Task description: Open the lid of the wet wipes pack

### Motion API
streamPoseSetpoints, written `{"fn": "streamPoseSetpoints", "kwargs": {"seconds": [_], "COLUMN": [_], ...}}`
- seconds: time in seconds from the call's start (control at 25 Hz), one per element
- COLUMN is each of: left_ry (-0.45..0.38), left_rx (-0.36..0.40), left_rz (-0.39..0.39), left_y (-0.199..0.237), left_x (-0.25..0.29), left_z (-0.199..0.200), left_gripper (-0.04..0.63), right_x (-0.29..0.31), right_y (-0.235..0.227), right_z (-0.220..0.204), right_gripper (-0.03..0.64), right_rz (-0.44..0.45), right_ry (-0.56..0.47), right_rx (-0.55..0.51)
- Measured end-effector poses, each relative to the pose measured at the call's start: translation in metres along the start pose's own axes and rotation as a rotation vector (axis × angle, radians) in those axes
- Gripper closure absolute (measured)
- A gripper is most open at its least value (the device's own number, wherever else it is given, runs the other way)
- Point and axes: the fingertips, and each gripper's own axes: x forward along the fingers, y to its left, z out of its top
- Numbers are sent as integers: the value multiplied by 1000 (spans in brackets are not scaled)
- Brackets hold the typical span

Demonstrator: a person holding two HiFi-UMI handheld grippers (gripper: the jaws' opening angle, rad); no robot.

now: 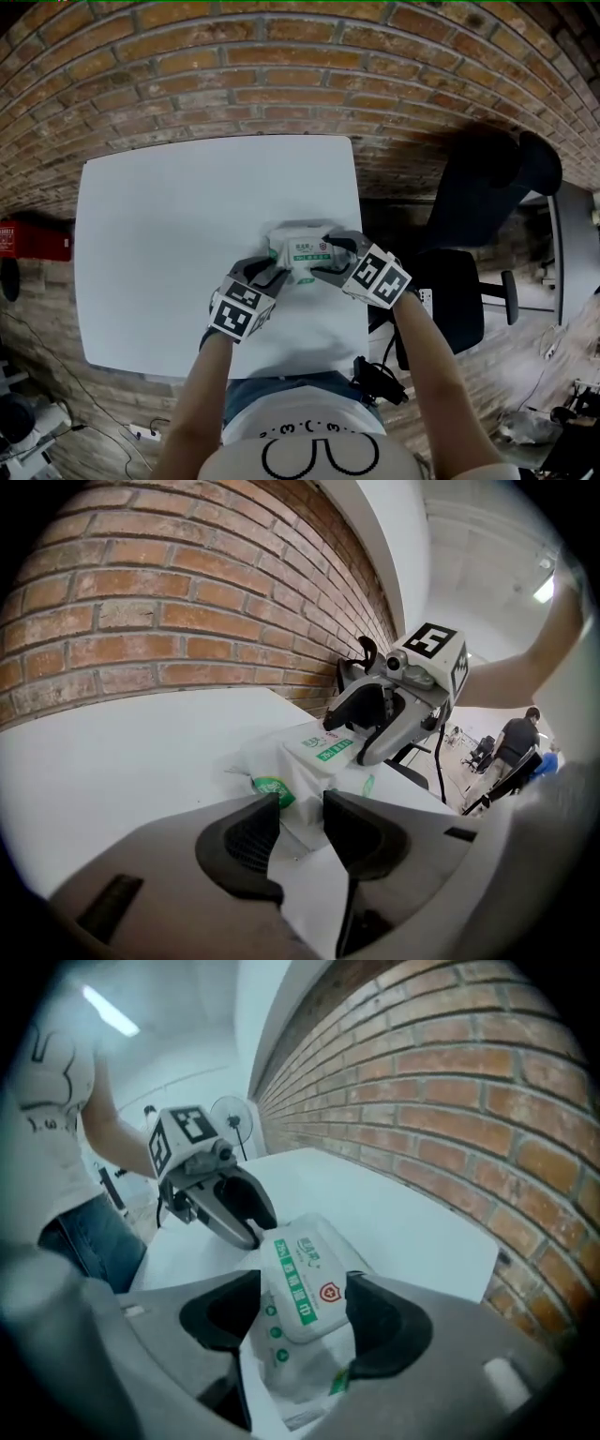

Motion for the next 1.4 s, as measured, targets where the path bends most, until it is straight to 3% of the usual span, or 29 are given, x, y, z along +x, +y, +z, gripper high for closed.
{"fn": "streamPoseSetpoints", "kwargs": {"seconds": [0.2,0.72,1.12,1.2,1.32,1.4], "left_ry": [-2,0,11,12,12,13], "left_rx": [9,-7,0,0,0,2], "left_rz": [-2,-22,-21,-21,-19,-18], "left_y": [1,-1,-1,-1,0,-1], "left_x": [1,0,0,0,-1,0], "left_z": [0,1,1,1,1,1], "left_gripper": [448,448,448,448,448,448], "right_x": [9,6,-9,-18,-26,-26], "right_y": [4,-7,-16,-24,-39,-49], "right_z": [-3,4,16,25,36,38], "right_gripper": [341,350,360,394,570,584], "right_rz": [-19,175,143,111,50,15], "right_ry": [118,125,151,126,88,73], "right_rx": [-190,-7,-101,-118,-140,-134]}}
